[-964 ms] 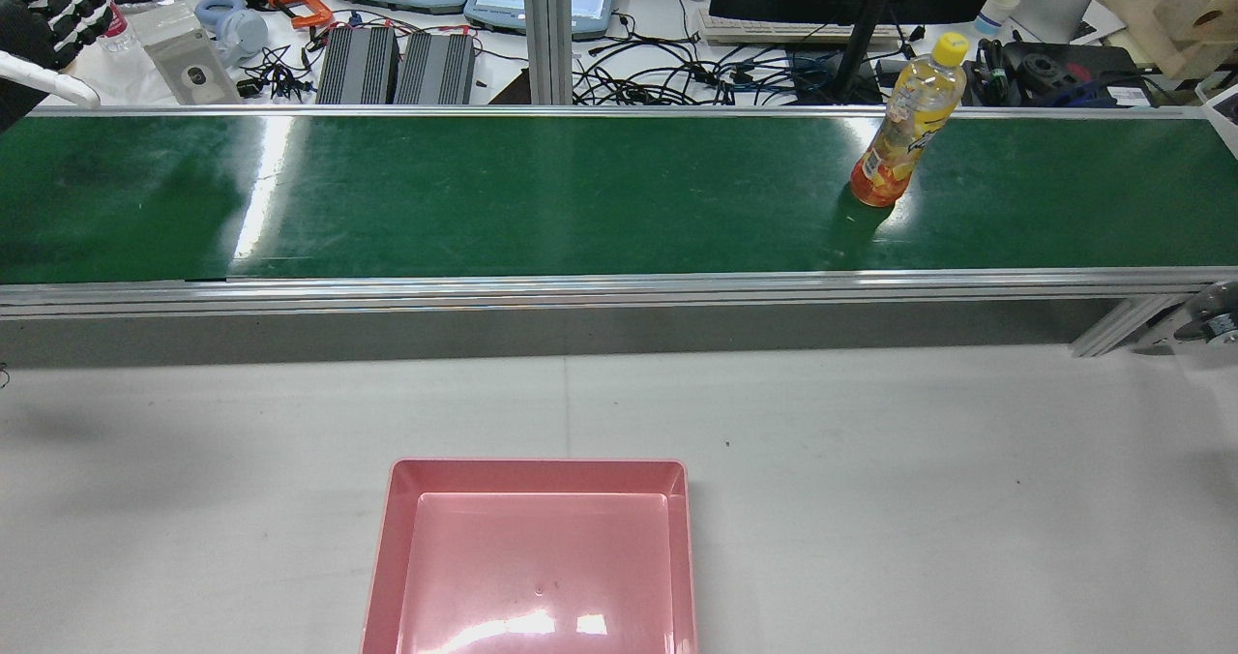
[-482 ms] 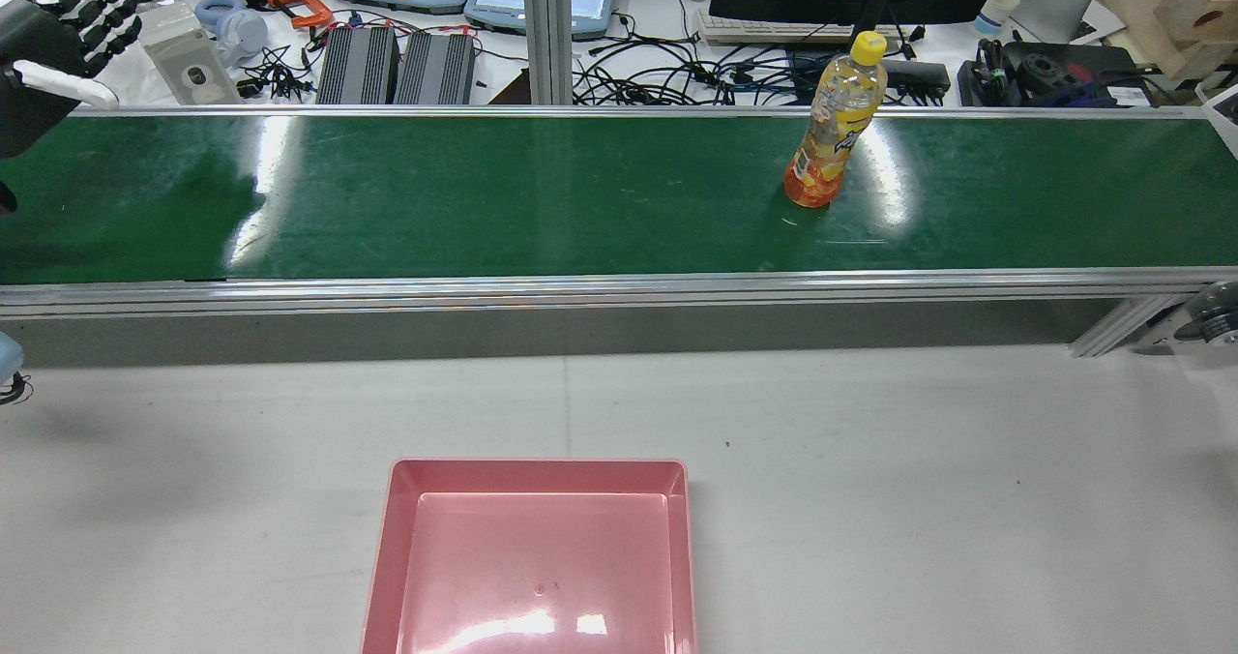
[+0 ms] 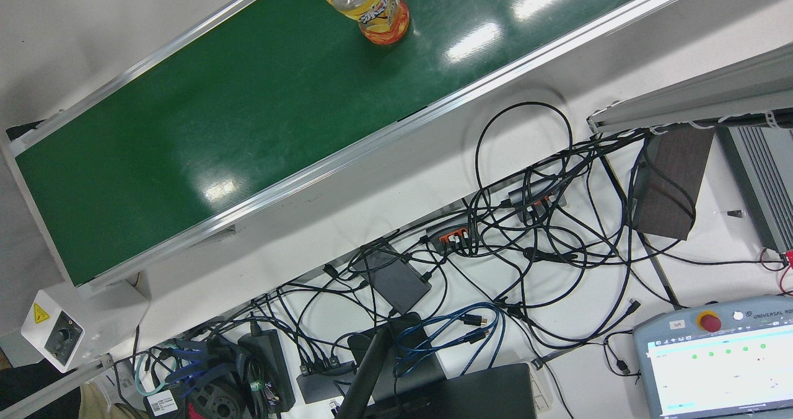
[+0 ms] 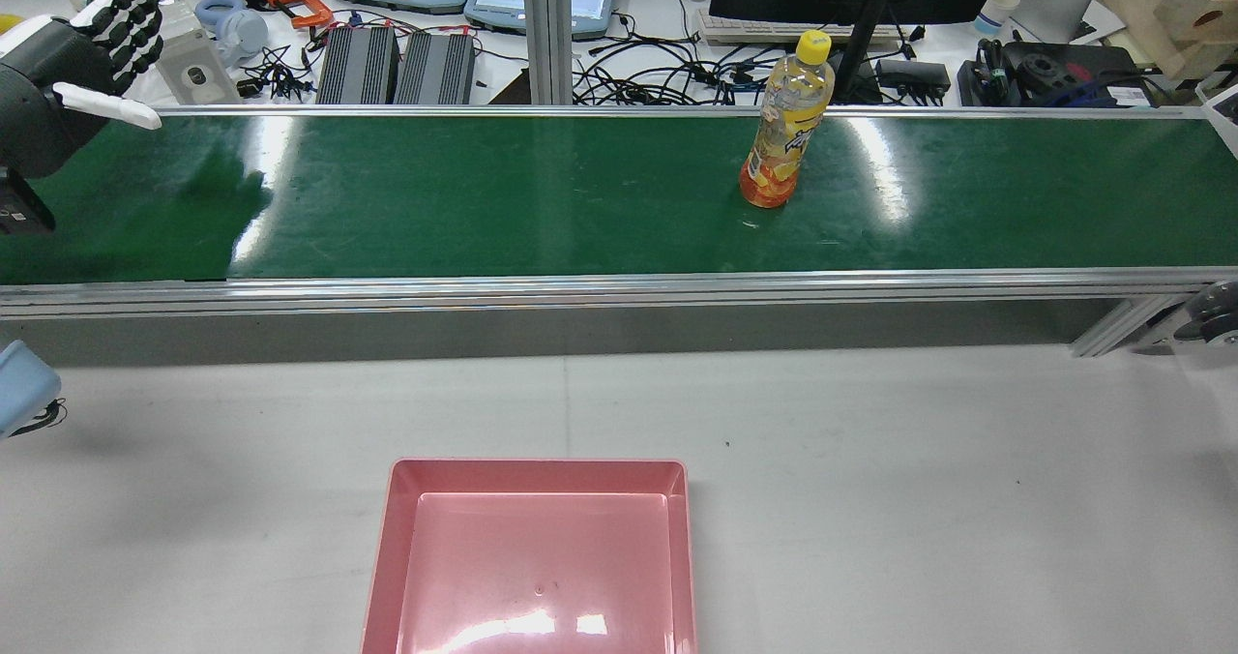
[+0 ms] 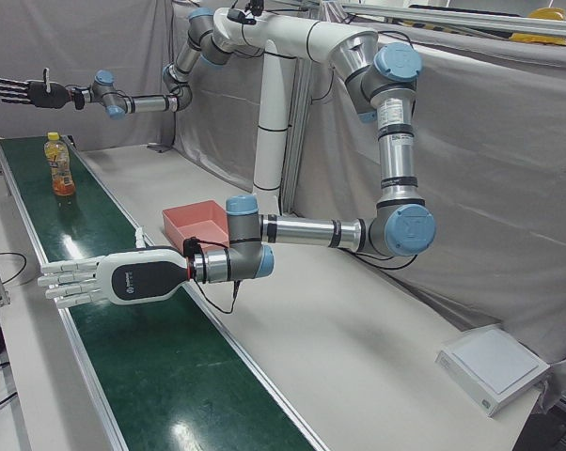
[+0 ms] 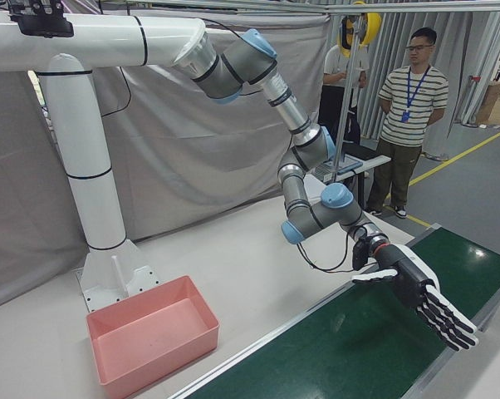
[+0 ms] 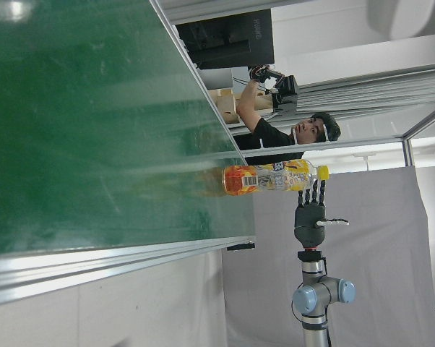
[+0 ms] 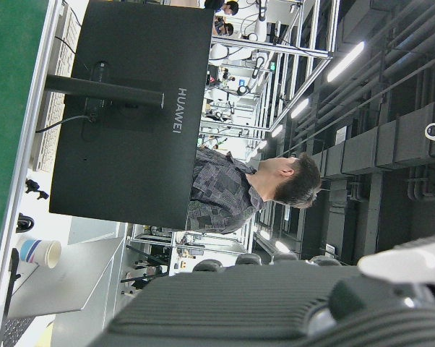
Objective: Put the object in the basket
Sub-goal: 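Raise the left hand near the conveyor end as the bottle approaches, then move the open left hand toward the yellow-capped bottle on the belt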
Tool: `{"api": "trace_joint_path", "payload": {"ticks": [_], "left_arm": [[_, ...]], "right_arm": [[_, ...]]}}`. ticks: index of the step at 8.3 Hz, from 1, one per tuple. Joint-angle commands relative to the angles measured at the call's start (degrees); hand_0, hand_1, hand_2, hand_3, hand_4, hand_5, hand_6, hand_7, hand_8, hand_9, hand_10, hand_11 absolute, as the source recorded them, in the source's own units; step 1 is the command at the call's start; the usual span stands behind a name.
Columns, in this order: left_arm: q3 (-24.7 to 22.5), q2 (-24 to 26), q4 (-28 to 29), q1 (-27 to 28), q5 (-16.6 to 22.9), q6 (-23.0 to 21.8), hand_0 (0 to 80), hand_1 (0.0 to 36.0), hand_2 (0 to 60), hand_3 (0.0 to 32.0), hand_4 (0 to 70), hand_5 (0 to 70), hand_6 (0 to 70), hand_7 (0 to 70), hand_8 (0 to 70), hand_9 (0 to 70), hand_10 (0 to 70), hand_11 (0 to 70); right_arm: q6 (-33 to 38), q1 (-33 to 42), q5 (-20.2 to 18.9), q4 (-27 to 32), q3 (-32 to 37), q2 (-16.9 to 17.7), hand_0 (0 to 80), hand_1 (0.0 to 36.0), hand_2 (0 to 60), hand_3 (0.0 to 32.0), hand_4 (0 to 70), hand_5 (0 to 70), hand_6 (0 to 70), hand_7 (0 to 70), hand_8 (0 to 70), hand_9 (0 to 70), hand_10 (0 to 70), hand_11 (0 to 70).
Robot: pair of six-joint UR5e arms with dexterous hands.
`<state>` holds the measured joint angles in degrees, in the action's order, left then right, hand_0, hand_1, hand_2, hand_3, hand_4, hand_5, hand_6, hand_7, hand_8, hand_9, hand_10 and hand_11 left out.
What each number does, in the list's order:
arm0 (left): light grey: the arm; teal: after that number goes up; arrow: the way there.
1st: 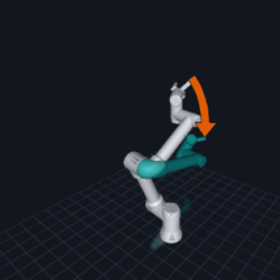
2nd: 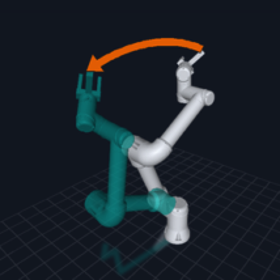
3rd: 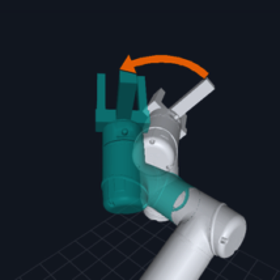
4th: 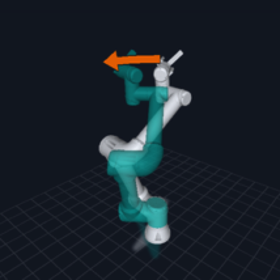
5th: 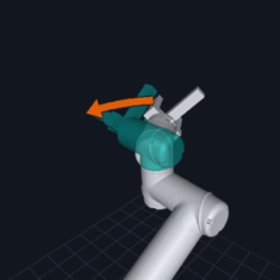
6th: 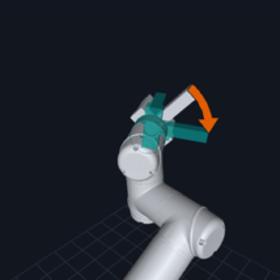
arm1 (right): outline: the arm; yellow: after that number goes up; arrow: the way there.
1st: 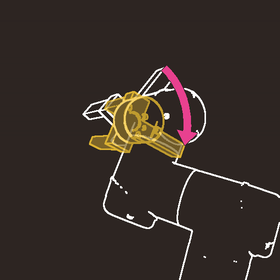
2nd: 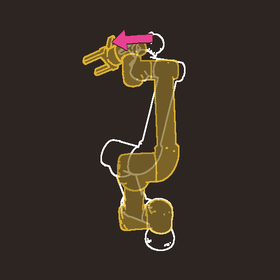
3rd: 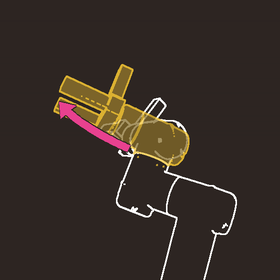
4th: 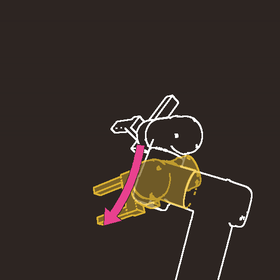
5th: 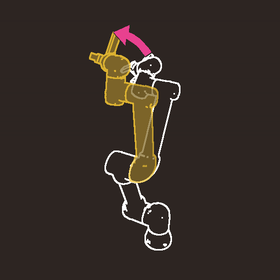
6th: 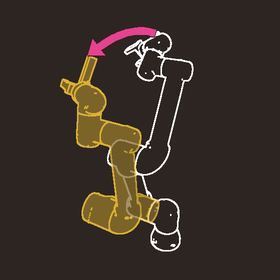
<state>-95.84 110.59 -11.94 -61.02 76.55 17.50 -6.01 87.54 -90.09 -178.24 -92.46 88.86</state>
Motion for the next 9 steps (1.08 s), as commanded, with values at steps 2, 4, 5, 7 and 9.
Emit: {"api": "trace_joint_path", "payload": {"ticks": [2,4,5,7,9], "left_arm": [[-0.75,0.24,1.45,1.96,-4.1,0.0,63.4,11.8,0.0,0.0,0.0,3.5,0.0,0.0,0.0,0.0,0.0,0.0],[-0.58,4.25,-0.87,3.45,-5.28,-0.27,61.9,10.9,0.0,0.0,0.0,3.1,0.0,0.0,0.0,0.0,0.0,0.0],[-0.31,4.54,-1.51,4.59,-5.27,-0.36,63.6,11.6,0.0,0.0,0.0,7.0,0.0,0.0,0.0,0.0,0.0,0.0],[-0.13,5.25,-2.83,4.69,-5.19,-0.36,64.0,11.9,0.0,0.0,0.0,10.0,0.0,0.0,0.0,0.0,0.0,0.0],[4.4,8.74,-2.66,5.04,-4.75,-0.36,64.8,12.3,0.0,0.0,0.0,11.7,0.0,0.0,0.0,0.0,0.0,0.0]], "right_arm": [[0.04,0.0,0.0,0.0,0.0,0.0,0.0,0.0,0.0,0.0,0.0,0.0,0.0,0.0,0.0,0.0,0.0,0.0],[0.04,0.0,0.0,0.0,0.0,0.0,0.0,0.0,0.0,0.0,0.0,0.0,0.0,0.0,0.0,0.0,0.0,0.0],[0.04,0.0,0.0,-0.09,0.0,0.0,0.0,0.0,0.0,0.0,0.0,0.0,0.0,0.0,0.0,0.0,0.0,0.0],[-0.05,0.0,0.0,0.0,-0.09,0.0,0.0,0.0,0.0,0.0,0.0,0.0,0.0,0.0,0.0,0.0,0.0,0.0],[0.03,0.0,0.0,0.0,0.0,0.0,0.0,0.0,0.0,0.0,0.0,0.0,0.0,0.0,0.0,0.0,0.0,0.0]]}}
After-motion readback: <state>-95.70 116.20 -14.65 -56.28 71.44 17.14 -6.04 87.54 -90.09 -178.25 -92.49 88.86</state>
